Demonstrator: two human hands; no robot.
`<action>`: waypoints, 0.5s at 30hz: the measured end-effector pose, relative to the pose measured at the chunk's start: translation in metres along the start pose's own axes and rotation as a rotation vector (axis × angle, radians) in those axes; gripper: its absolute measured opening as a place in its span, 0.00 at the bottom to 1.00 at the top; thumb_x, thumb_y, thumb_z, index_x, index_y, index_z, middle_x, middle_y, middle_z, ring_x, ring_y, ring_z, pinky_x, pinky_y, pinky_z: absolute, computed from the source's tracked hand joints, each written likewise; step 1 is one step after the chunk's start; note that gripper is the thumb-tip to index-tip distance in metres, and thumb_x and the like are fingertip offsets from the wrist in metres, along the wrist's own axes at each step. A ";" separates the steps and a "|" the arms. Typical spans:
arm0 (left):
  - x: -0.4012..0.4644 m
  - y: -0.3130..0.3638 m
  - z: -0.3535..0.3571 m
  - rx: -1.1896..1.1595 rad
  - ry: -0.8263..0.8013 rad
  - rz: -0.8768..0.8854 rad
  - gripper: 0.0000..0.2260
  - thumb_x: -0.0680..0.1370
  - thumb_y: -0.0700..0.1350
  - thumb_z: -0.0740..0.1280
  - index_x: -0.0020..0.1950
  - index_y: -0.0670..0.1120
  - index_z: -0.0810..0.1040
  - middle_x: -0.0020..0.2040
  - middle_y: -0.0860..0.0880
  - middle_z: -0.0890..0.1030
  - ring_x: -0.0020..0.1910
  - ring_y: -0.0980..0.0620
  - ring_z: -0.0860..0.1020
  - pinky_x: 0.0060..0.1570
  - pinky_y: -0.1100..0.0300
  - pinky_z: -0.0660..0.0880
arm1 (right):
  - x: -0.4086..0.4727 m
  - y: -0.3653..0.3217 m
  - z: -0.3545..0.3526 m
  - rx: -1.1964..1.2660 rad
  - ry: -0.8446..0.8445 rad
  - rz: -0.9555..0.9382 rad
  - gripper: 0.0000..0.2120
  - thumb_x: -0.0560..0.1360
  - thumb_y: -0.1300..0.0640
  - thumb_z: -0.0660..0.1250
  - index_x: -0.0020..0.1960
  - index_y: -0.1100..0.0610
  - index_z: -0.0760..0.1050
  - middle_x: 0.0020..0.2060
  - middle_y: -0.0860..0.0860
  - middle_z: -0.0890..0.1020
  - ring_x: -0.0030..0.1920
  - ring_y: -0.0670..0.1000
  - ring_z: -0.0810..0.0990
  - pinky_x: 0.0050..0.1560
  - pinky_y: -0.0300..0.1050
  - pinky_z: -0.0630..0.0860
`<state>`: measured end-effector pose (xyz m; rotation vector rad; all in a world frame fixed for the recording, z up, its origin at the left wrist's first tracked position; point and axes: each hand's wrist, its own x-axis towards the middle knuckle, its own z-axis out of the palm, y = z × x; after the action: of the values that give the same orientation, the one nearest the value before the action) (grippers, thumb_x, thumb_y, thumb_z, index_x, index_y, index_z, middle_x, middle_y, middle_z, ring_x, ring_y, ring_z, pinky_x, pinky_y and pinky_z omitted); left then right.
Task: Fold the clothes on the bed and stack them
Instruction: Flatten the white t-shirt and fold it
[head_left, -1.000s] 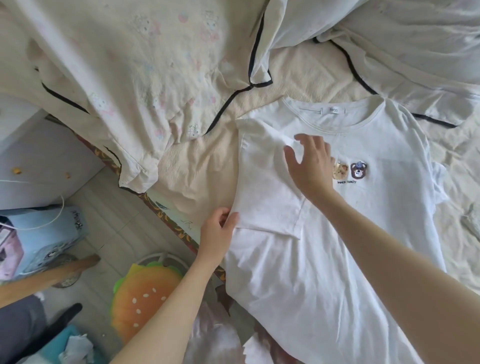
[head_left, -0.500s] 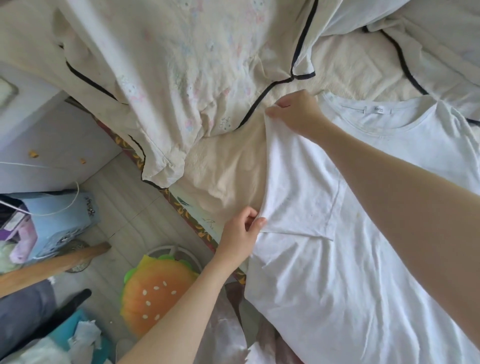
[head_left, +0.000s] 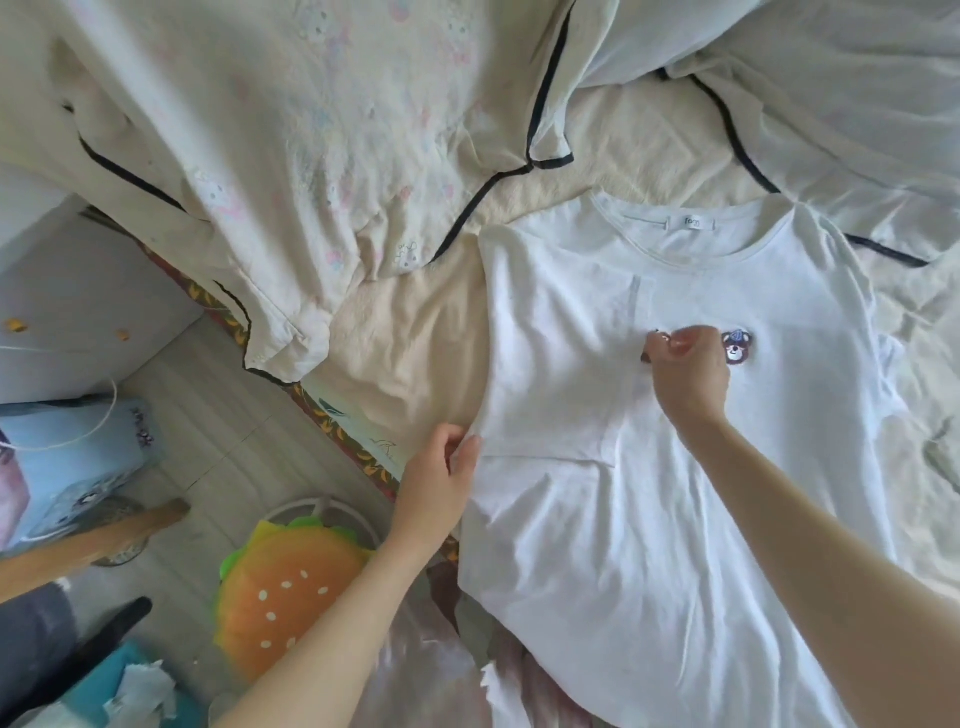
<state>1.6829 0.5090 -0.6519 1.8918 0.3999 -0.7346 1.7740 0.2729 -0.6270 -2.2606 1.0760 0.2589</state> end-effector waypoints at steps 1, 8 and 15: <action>0.001 0.004 -0.002 0.096 0.051 0.039 0.08 0.80 0.52 0.60 0.54 0.48 0.72 0.45 0.54 0.76 0.43 0.54 0.75 0.40 0.64 0.71 | -0.003 0.009 -0.003 0.085 -0.097 0.142 0.13 0.77 0.52 0.65 0.53 0.61 0.74 0.47 0.55 0.78 0.48 0.55 0.77 0.50 0.45 0.68; 0.025 0.059 0.019 0.806 0.345 0.675 0.15 0.75 0.39 0.68 0.61 0.40 0.76 0.60 0.39 0.76 0.57 0.37 0.76 0.51 0.45 0.74 | -0.015 0.018 0.001 0.502 -0.382 0.323 0.17 0.77 0.55 0.65 0.49 0.73 0.75 0.38 0.59 0.75 0.37 0.55 0.73 0.40 0.47 0.73; 0.081 0.085 0.059 1.081 0.121 0.590 0.29 0.79 0.57 0.52 0.78 0.49 0.50 0.78 0.40 0.47 0.77 0.39 0.46 0.71 0.38 0.45 | -0.010 0.028 0.013 0.466 -0.285 0.083 0.16 0.77 0.57 0.65 0.32 0.54 0.65 0.27 0.47 0.68 0.31 0.49 0.68 0.35 0.46 0.66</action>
<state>1.7750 0.4156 -0.6616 2.8574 -0.6163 -0.4360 1.7478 0.2735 -0.6458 -1.7099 0.9625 0.3166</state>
